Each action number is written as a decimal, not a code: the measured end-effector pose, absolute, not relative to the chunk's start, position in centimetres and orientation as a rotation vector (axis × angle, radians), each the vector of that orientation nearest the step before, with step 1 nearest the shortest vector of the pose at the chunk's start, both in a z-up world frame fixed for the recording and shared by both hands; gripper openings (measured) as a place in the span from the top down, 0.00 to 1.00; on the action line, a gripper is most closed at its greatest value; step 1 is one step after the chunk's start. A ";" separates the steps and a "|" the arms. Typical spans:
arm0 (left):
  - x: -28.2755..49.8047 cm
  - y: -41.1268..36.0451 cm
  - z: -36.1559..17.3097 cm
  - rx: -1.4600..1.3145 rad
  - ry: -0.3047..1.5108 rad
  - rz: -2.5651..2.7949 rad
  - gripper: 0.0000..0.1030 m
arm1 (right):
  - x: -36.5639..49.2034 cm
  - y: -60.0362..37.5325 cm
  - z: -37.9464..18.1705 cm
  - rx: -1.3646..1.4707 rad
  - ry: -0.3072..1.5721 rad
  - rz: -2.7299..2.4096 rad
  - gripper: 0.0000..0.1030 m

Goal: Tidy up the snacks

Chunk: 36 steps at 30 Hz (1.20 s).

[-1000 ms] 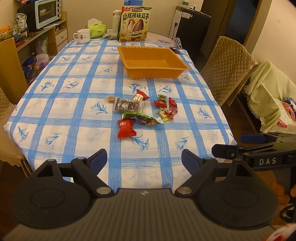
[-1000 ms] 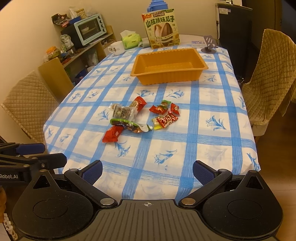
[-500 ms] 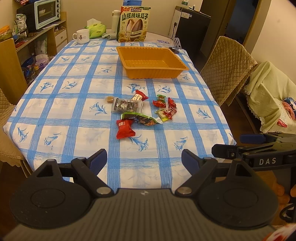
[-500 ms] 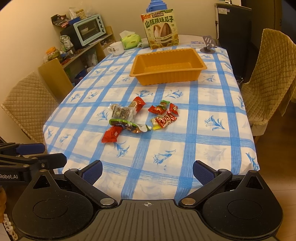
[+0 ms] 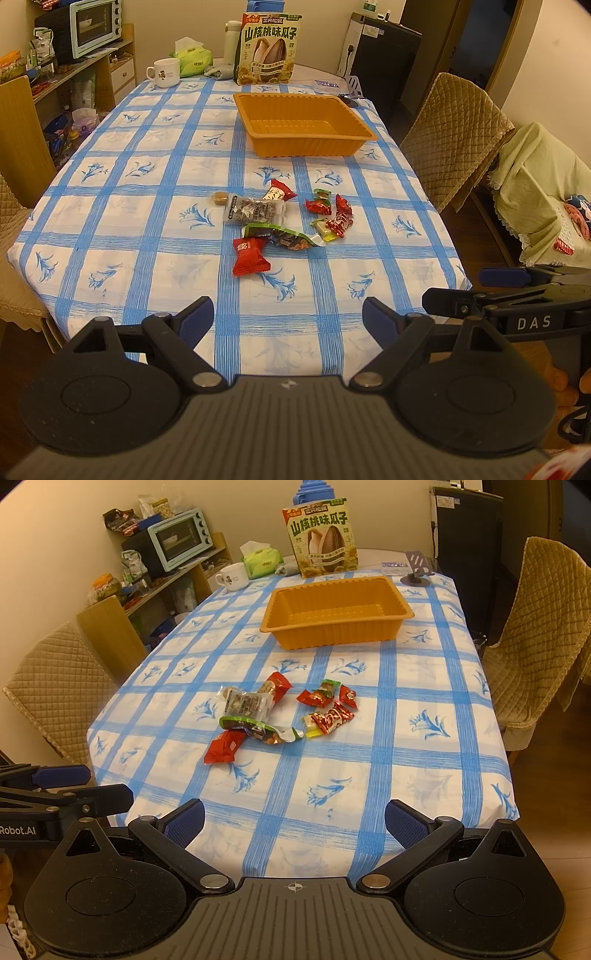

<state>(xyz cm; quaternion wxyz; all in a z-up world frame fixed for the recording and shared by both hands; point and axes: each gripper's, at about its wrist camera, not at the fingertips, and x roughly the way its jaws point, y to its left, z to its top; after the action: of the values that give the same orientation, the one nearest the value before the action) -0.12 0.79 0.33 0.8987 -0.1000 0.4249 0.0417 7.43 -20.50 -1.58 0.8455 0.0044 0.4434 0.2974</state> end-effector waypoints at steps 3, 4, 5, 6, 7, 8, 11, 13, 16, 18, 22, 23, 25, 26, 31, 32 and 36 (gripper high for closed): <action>-0.1 0.8 0.3 -0.207 0.880 0.086 0.16 | 7.4 -20.5 -1.6 0.009 0.935 0.628 0.00; -0.1 0.8 0.3 -0.207 0.880 0.086 0.16 | 7.5 -20.5 -1.6 0.009 0.935 0.628 0.00; -0.1 0.9 0.4 -0.208 0.881 0.087 0.16 | 7.5 -20.5 -1.6 0.009 0.936 0.628 0.00; -0.1 0.8 0.3 -0.208 0.880 0.087 0.16 | 7.5 -20.5 -1.7 0.009 0.935 0.628 0.00; -0.1 0.8 0.3 -0.207 0.880 0.087 0.16 | 7.5 -20.5 -1.7 0.009 0.935 0.628 0.00; -0.1 0.8 0.3 -0.207 0.880 0.087 0.16 | 7.5 -20.5 -1.7 0.009 0.935 0.628 0.00; -0.1 0.8 0.3 -0.207 0.879 0.087 0.16 | 7.4 -20.5 -1.7 0.009 0.937 0.627 0.00; -0.2 0.8 0.3 -0.207 0.879 0.087 0.16 | 7.4 -20.5 -1.7 0.010 0.937 0.627 0.00; -0.2 0.9 0.3 -0.207 0.879 0.087 0.16 | 7.5 -20.5 -1.7 0.010 0.937 0.628 0.00; -0.2 0.8 0.3 -0.208 0.879 0.087 0.16 | 7.5 -20.5 -1.7 0.010 0.938 0.627 0.00; -0.2 0.9 0.4 -0.207 0.879 0.087 0.16 | 7.6 -20.6 -1.7 0.011 0.939 0.627 0.00; -0.2 0.9 0.3 -0.207 0.879 0.087 0.16 | 7.6 -20.6 -1.7 0.011 0.939 0.628 0.00; -0.2 0.8 0.3 -0.207 0.880 0.087 0.16 | 7.6 -20.6 -1.7 0.011 0.939 0.628 0.00; -0.2 1.2 0.3 -0.208 0.880 0.088 0.16 | 7.6 -20.5 -1.7 0.012 0.940 0.628 0.00; -0.4 1.7 0.2 -0.211 0.883 0.090 0.16 | 8.0 -20.7 -2.0 0.015 0.945 0.628 0.00; -0.3 1.8 0.1 -0.214 0.884 0.089 0.16 | 8.2 -20.8 -2.1 0.020 0.945 0.628 0.00; 0.6 1.9 -0.3 -0.222 0.888 0.093 0.16 | 8.8 -21.3 -2.5 0.040 0.925 0.630 0.00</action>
<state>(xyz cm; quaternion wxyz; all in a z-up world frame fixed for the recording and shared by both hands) 0.63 1.95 -0.34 0.8961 -0.1069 0.4284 0.0447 8.80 -21.29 -2.48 0.8471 0.0188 0.4388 0.2990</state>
